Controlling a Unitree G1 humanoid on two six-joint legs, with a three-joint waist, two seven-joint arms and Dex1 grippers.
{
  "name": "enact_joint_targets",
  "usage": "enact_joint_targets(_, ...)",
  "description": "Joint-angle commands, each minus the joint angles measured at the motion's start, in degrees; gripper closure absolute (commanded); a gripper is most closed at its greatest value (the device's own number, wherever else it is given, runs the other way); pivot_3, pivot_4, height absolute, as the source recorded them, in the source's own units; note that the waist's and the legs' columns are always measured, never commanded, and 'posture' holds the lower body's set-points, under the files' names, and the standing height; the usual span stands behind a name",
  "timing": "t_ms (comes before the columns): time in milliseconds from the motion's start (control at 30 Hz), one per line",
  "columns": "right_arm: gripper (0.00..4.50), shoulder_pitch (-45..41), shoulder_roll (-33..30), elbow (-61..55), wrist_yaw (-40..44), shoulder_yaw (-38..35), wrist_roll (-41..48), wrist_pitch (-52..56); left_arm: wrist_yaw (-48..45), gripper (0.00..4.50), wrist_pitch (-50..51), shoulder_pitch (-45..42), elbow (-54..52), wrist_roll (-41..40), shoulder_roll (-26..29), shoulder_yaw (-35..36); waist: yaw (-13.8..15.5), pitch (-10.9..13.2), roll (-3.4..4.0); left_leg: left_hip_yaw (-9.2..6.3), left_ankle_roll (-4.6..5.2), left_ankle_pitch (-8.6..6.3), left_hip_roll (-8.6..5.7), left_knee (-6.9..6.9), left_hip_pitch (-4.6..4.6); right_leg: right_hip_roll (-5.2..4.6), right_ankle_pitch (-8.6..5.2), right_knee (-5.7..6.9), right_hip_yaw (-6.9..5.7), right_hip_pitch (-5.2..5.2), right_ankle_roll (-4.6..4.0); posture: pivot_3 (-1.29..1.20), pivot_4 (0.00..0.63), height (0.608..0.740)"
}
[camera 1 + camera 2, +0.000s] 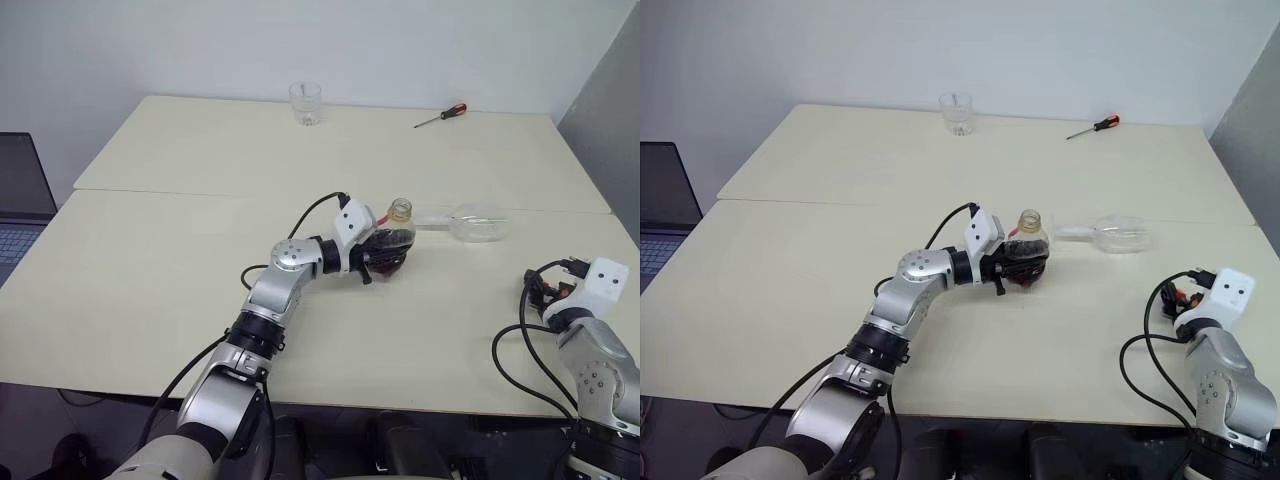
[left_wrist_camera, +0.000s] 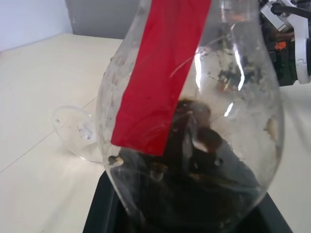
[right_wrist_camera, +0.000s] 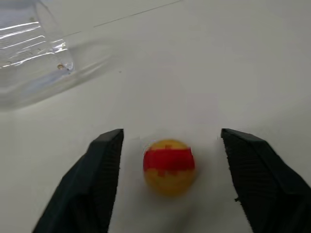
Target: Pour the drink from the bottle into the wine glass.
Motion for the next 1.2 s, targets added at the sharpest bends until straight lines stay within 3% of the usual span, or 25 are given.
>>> enact_joint_targets(33, 0.0, -0.3, -3.14, -6.86, 0.36, -1.16, 0.97, 3.04, -0.5, 3.31, -0.86, -1.16, -2.55, -0.89, -0.32, 0.14, 0.07, 0.0, 0.0, -0.01, 0.0, 0.0, 0.0, 0.0, 0.0, 0.0, 0.0, 0.0, -0.02, 0.0, 0.0, 0.0, 0.15, 0.74)
enact_joint_targets(333, 0.0, 3.01, -13.16, -18.93, 8.01, 1.59, 4.1, 12.6, 0.83, 3.31, -0.15, -0.75, -2.16, -0.92, 1.02, 1.32, 0.07, 0.0, 0.0, -0.01, 0.0, 0.0, -0.01, 0.01, 0.0, 0.0, 0.0, 0.0, 0.01, 0.01, 0.0, 0.0, 0.15, 0.74)
enact_joint_targets(500, 0.0, -6.97, -15.35, -30.8, 17.23, 7.46, 21.87, 17.48, 8.83, 3.31, -3.84, -0.94, 1.7, 0.75, 2.48, 5.76, -0.91, -0.01, 0.02, -0.12, 0.01, 0.0, 0.04, 0.02, 0.07, 0.07, 0.01, 0.04, 0.06, 0.01, 0.01, 0.0, 0.15, 0.74)
enact_joint_targets(633, 0.0, -14.82, -15.59, -33.69, 17.53, 17.45, 27.94, 21.77, 18.29, 3.31, -8.25, -3.92, 10.5, 1.66, 3.02, 10.73, -0.38, 0.04, -0.08, -0.3, 0.01, 0.0, 0.06, -0.04, 0.03, 0.11, 0.0, -0.03, -0.16, 0.08, 0.0, 0.0, 0.15, 0.74)
enact_joint_targets(967, 0.0, -26.43, -11.81, -21.31, 15.36, 32.06, 16.31, 17.33, 32.78, 3.31, -15.34, -9.82, 28.17, 2.77, 10.61, 19.58, 0.25, 0.08, -0.28, 0.01, 0.0, 0.0, 0.05, 0.16, -0.1, -0.13, 0.04, -0.05, -0.1, 0.01, 0.07, 0.0, 0.15, 0.74)
enact_joint_targets(1200, 0.0, -29.77, -7.14, -12.38, 16.36, 36.28, 8.79, 12.63, 35.31, 3.31, -16.2, -5.72, 25.95, 2.44, 16.24, 21.86, 0.1, 0.07, -0.3, 0.08, -0.02, 0.01, 0.16, 0.06, -0.1, -0.03, 0.18, 0.02, -0.19, -0.06, -0.18, 0.0, 0.15, 0.74)
